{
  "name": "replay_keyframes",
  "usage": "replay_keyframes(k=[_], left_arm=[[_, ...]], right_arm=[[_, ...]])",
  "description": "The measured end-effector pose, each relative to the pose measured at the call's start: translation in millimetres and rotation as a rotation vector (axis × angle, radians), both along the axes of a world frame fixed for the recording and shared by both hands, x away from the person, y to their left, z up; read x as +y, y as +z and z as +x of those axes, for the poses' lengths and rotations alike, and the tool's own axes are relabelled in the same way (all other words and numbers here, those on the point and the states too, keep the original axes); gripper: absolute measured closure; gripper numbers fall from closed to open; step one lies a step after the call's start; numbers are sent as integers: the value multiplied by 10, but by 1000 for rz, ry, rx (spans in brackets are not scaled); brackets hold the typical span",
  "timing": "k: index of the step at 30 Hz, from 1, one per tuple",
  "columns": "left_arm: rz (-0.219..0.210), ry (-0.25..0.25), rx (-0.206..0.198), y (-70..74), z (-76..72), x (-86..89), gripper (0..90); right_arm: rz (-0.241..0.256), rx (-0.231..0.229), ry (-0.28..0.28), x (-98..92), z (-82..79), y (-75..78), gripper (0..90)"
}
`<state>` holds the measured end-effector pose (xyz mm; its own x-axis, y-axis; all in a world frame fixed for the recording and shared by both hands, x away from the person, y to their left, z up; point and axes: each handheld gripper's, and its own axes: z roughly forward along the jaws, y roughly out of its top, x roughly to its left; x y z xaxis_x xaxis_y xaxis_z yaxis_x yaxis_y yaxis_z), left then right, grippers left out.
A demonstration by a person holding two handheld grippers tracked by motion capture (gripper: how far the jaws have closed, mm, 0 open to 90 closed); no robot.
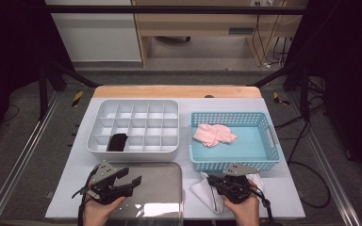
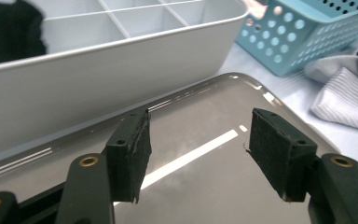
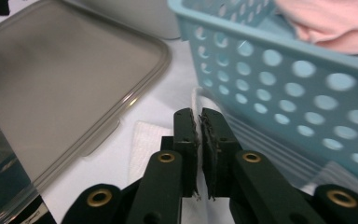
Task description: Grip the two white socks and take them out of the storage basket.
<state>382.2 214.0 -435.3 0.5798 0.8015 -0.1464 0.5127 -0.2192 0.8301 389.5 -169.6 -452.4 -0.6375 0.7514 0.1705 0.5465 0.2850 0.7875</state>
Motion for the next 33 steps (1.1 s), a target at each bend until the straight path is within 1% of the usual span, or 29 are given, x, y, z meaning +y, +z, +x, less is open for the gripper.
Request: replay_keyframes(k=[1, 3, 4, 8, 10, 12, 16, 18, 20, 21, 25, 29, 33], left_arm=[[1, -9, 0, 13, 2, -36, 375], [2, -30, -4, 37, 6, -121, 378], [8, -42, -7, 50, 10, -169, 378], [12, -90, -6, 83, 50, -378, 378], [18, -115, 4, 85, 72, -484, 379], [20, -132, 13, 79, 92, -591, 386], [45, -169, 21, 62, 126, -810, 400], [61, -185, 23, 44, 135, -923, 413], [70, -199, 33, 16, 148, -1027, 428], [72, -203, 40, -4, 154, -1076, 440], [80, -237, 57, -96, 168, -1250, 485], [87, -259, 65, -179, 168, -1389, 527], [105, -282, 86, -252, 179, -1513, 553]], right_arm=[[4, -5, -8, -25, 3, 8, 857], [25, -1, -33, -85, 8, 25, 861], [28, 0, -38, -102, 10, 31, 861], [31, -19, -78, -185, 9, 56, 856], [27, -27, -98, -219, 13, 56, 856], [22, -25, -115, -260, 33, 34, 858], [32, 0, -159, -338, 73, -29, 862], [21, -2, -170, -350, 82, -55, 862], [18, -2, -174, -354, 87, -66, 862], [12, -15, -173, -356, 90, -70, 862], [-9, -17, -178, -350, 84, -80, 856], [-8, -5, -177, -345, 87, -97, 851], [-8, -10, -174, -347, 86, -91, 849]])
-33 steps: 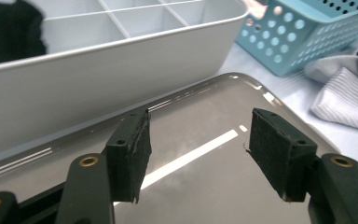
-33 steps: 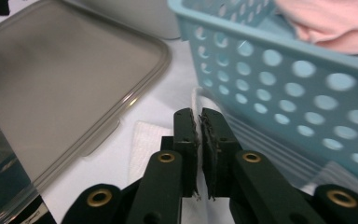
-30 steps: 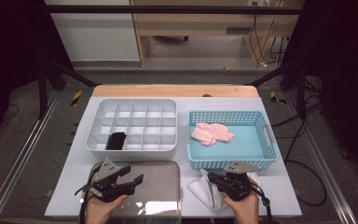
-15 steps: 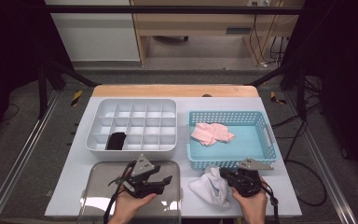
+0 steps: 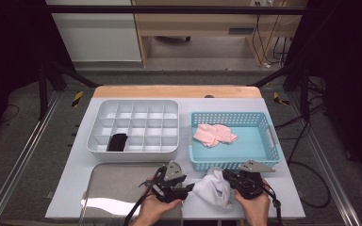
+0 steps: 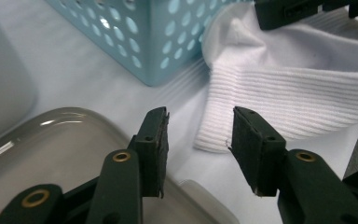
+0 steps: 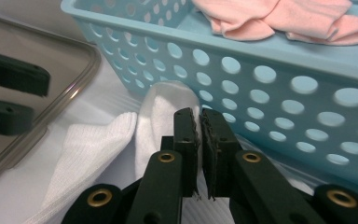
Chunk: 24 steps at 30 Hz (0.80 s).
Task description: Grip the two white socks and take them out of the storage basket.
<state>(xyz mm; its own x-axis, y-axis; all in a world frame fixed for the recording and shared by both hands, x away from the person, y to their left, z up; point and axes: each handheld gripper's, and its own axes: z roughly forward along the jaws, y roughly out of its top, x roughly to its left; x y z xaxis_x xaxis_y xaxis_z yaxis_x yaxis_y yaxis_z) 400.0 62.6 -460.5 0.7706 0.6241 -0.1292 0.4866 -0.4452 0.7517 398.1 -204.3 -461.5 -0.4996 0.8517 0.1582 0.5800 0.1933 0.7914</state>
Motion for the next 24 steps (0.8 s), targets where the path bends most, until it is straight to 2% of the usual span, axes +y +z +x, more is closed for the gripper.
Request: replay_keyframes(k=[5, 9, 13, 15, 17, 22, 24], left_arm=[[39, -14, 17, -72, 5, -118, 582], [79, -22, 25, -140, -13, -181, 665], [117, -18, -7, -167, -38, -199, 763], [133, -17, -24, -170, -44, -200, 841], [128, -22, -25, -174, -45, -190, 888], [101, -48, -11, -183, -54, -165, 892], [94, -53, -26, -171, -52, -155, 891]], right_arm=[[0, 2, -2, -9, 1, -10, 849], [-1, 0, -3, -12, -1, -11, 849], [-3, 7, -7, -1, 0, -14, 850], [-4, 3, -1, 2, 5, -15, 850], [-4, 2, -2, 7, 4, -15, 851], [5, 10, -7, -1, 2, -13, 853], [3, 0, -4, -12, 7, -16, 853]])
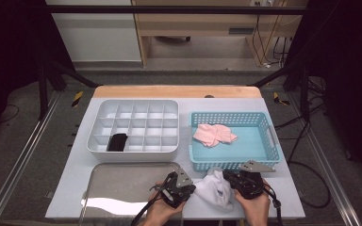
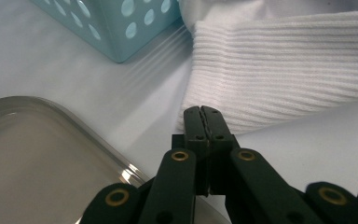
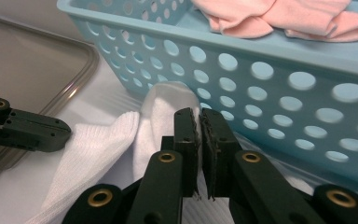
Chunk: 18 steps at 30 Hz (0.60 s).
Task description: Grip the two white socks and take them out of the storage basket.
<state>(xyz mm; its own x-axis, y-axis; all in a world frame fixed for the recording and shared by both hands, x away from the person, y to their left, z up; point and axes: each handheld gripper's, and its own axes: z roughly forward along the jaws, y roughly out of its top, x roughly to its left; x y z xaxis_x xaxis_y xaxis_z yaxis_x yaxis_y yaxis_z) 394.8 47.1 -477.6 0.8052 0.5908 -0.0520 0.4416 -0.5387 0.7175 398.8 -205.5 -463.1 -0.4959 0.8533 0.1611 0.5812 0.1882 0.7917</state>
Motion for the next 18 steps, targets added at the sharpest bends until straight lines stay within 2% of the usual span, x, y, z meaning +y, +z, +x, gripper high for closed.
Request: replay_keyframes(k=[1, 2, 4, 6, 9, 10, 12, 15, 18], left_arm=[[-7, 5, -8, 13, 3, 0, 886], [-16, -7, 0, 26, 13, 0, 841], [-17, -2, -1, 37, 22, -22, 694], [-9, 3, -9, 29, 31, -56, 590], [-17, 17, -16, 8, 64, -82, 491], [-25, 16, -2, 0, 79, -87, 474], [-38, 15, 36, -24, 102, -98, 482], [-34, 34, 22, -34, 91, -111, 542], [-16, 40, -6, -40, 79, -107, 675]], right_arm=[[-1, 0, 0, -1, 0, 0, 853], [-2, 0, 1, -1, -1, -1, 852], [-1, 4, 1, 3, -2, -2, 852], [1, 8, 0, 8, -3, 0, 851], [-1, 3, 2, 3, -4, -1, 849], [-3, 2, 2, -2, -3, -3, 849], [0, 8, -1, -4, -4, -5, 850], [-4, 6, 2, 2, 1, -10, 851], [-7, 6, 4, 8, 4, -12, 852]])
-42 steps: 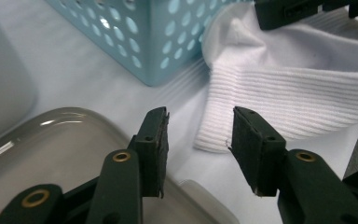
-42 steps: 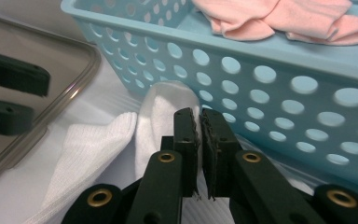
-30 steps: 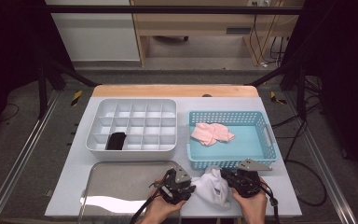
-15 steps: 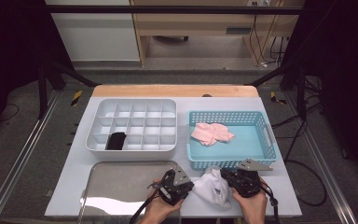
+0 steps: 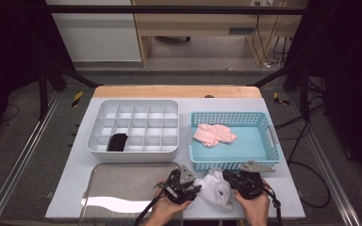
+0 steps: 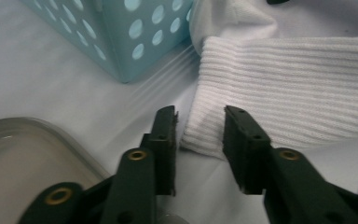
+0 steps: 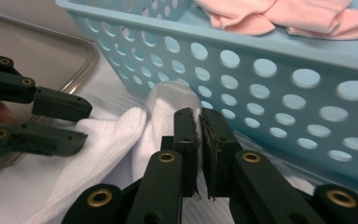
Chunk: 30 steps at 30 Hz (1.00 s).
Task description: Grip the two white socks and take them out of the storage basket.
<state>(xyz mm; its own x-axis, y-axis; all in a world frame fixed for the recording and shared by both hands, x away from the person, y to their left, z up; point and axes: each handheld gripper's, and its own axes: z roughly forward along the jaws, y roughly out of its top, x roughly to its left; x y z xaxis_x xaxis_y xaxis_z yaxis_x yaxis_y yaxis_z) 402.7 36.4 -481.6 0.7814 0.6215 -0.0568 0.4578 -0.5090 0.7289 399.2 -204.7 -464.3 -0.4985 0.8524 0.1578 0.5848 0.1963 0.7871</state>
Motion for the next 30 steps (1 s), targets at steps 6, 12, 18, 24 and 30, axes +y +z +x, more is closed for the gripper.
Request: replay_keyframes(k=[6, 12, 18, 24, 30], left_arm=[[6, -28, -8, 11, -47, -18, 832], [-57, -42, -16, 202, -154, 169, 839], [-131, 6, -42, 459, -268, 594, 838], [-133, 90, -29, 400, -320, 972, 837], [-121, 152, 5, 256, -293, 1199, 833]], right_arm=[[10, 0, -6, -8, -8, 11, 855], [26, -4, -25, -56, -35, 37, 854], [22, 23, -60, -47, -63, 53, 850], [-22, 34, -39, 146, -12, 38, 824], [-14, -18, 5, 246, 6, 30, 716]])
